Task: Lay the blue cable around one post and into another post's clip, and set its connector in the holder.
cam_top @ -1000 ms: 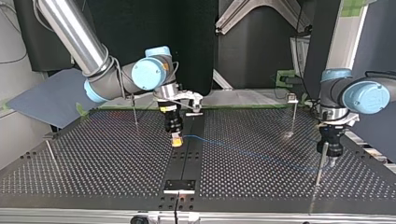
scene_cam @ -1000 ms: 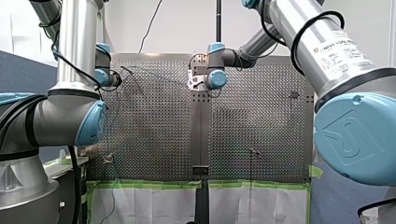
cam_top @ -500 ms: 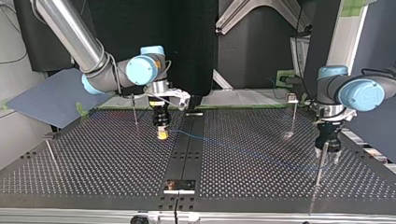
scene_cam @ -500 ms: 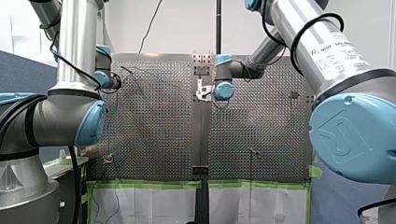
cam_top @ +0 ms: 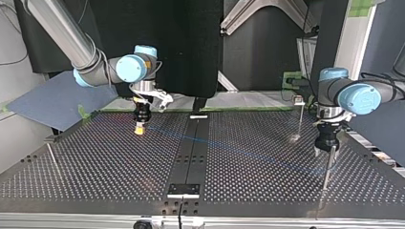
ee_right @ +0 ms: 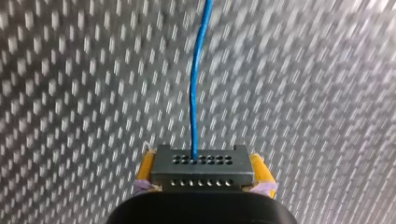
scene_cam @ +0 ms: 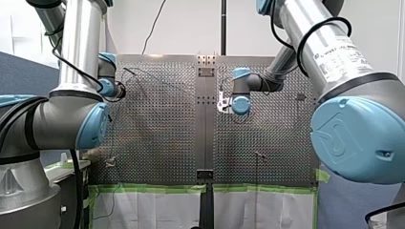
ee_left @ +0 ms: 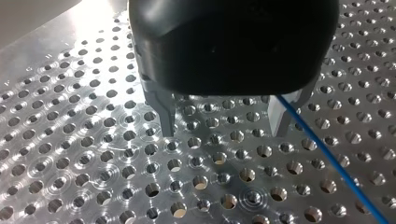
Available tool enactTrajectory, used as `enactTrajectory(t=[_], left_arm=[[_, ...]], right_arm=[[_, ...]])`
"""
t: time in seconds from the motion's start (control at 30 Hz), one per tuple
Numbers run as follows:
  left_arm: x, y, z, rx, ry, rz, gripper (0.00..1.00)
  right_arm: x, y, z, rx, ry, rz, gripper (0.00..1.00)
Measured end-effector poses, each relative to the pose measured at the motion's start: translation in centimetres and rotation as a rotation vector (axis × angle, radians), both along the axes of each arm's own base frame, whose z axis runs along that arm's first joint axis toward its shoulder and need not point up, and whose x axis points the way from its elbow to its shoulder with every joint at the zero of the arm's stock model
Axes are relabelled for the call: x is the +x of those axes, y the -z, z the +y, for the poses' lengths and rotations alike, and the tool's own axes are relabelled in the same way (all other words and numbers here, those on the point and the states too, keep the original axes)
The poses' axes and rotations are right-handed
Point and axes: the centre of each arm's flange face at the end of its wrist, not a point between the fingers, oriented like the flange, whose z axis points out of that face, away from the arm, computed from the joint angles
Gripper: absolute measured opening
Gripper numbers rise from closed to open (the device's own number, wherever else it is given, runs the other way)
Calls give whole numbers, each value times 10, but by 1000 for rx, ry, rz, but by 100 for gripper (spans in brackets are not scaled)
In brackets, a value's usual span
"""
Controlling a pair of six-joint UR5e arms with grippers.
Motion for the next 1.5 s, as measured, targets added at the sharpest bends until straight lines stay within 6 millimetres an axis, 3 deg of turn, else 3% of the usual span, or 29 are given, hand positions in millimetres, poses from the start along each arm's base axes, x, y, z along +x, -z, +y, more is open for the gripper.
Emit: enactTrajectory(t=[0.4, 0.77, 1.13, 1.5], left_arm=[[0, 0, 0, -3, 1, -2, 100], [0, 0, 0, -4, 2, -1, 100], [0, 0, 0, -6, 2, 0, 100], [0, 0, 0, -6, 1, -1, 100]], right_arm=[[-75, 38, -27, 13, 140, -74, 0], [-139, 78, -39, 23, 241, -67, 0], [-205, 165, -34, 113, 326, -87, 0], [-261, 238, -12, 204, 364, -98, 0]])
